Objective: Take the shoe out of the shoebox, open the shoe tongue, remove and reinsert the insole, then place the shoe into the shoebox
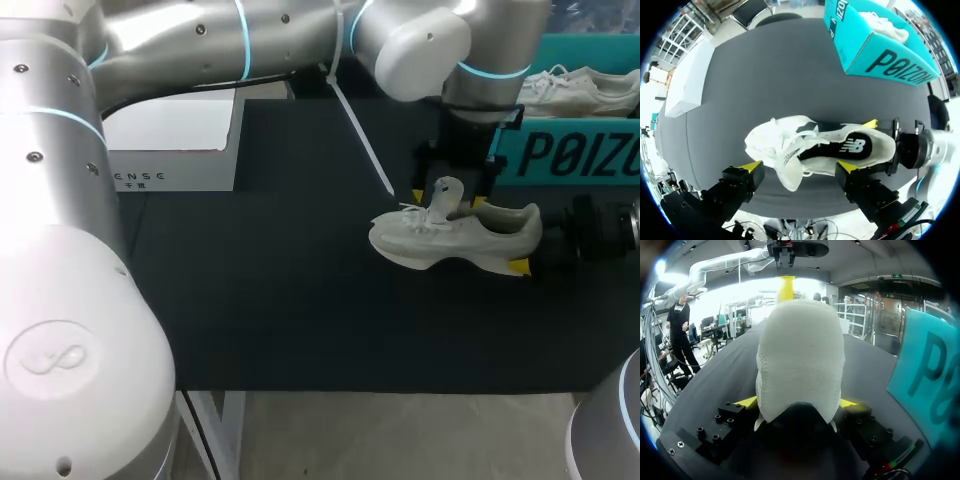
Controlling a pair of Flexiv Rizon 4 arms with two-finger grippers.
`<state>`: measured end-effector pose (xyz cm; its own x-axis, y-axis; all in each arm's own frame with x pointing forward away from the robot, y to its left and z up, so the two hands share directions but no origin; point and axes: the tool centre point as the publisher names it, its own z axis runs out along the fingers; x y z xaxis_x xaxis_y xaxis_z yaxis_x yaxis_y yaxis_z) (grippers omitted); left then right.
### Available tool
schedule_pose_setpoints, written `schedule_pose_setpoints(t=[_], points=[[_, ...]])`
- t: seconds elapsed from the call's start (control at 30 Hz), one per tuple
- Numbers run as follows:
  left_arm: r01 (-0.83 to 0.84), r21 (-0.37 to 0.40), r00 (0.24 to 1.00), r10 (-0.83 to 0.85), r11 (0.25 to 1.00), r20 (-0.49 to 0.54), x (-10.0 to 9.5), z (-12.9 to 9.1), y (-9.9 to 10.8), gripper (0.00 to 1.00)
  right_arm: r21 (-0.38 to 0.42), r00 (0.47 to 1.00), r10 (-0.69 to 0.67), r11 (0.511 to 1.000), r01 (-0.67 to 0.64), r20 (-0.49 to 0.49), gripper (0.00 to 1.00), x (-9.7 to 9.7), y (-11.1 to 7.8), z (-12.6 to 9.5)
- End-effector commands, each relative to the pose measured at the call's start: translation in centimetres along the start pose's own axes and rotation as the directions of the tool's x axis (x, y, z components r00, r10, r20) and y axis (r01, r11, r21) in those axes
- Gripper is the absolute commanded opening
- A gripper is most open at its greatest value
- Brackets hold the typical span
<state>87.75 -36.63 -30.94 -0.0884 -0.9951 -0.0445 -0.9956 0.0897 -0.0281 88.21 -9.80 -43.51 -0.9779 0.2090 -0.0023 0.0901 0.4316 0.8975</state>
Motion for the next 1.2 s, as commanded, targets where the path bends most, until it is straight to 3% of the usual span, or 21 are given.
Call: schedule_pose_setpoints(t=[0.03,0.83,1.1,1.13,1.17,1.2], points=[[0.003,-0.009,1.0,-0.003,1.0,-0.002,0.3,0.0,-0.3,0.0,0.003,1.0,0.002,1.0,-0.002,0.001,0.0,0.2,-1.1,0.8],[0.064,-0.017,0.998,-0.065,0.998,-0.005,-5.3,1.3,-1.2,0.0,0.003,1.0,0.002,1.0,-0.002,0.001,0.0,0.2,-1.1,0.8],[0.044,-0.039,0.999,-0.044,0.998,-0.012,-5.4,1.9,-0.7,0.0,0.003,1.0,0.002,1.0,-0.002,0.001,0.0,0.2,-1.1,0.8],[0.031,-0.031,0.999,-0.031,0.999,-0.014,-5.2,1.6,-0.6,0.16,0.003,1.0,0.002,1.0,-0.002,0.001,0.0,0.2,-1.1,0.8],[0.017,-0.028,1.0,-0.018,0.999,-0.02,-5.0,1.3,-0.6,1.0,0.003,1.0,0.002,1.0,-0.002,0.001,0.0,0.2,-1.1,0.8],[0.005,-0.018,0.999,-0.006,1.0,-0.036,-4.8,0.9,-0.5,1.0,0.003,1.0,0.002,1.0,-0.002,0.001,0.0,0.2,-1.1,0.8]])
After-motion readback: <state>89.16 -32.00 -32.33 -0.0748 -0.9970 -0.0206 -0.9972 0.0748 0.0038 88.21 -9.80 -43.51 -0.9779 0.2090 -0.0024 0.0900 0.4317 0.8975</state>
